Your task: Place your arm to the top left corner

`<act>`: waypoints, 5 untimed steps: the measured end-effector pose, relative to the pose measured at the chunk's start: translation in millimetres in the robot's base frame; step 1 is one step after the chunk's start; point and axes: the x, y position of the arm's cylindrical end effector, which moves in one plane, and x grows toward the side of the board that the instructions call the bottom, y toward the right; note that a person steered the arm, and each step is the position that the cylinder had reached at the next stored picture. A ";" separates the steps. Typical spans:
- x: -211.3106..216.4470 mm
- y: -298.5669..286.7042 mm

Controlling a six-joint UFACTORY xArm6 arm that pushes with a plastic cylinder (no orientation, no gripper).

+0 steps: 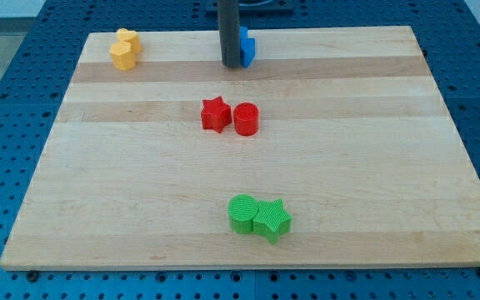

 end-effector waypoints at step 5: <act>50.4 -196.2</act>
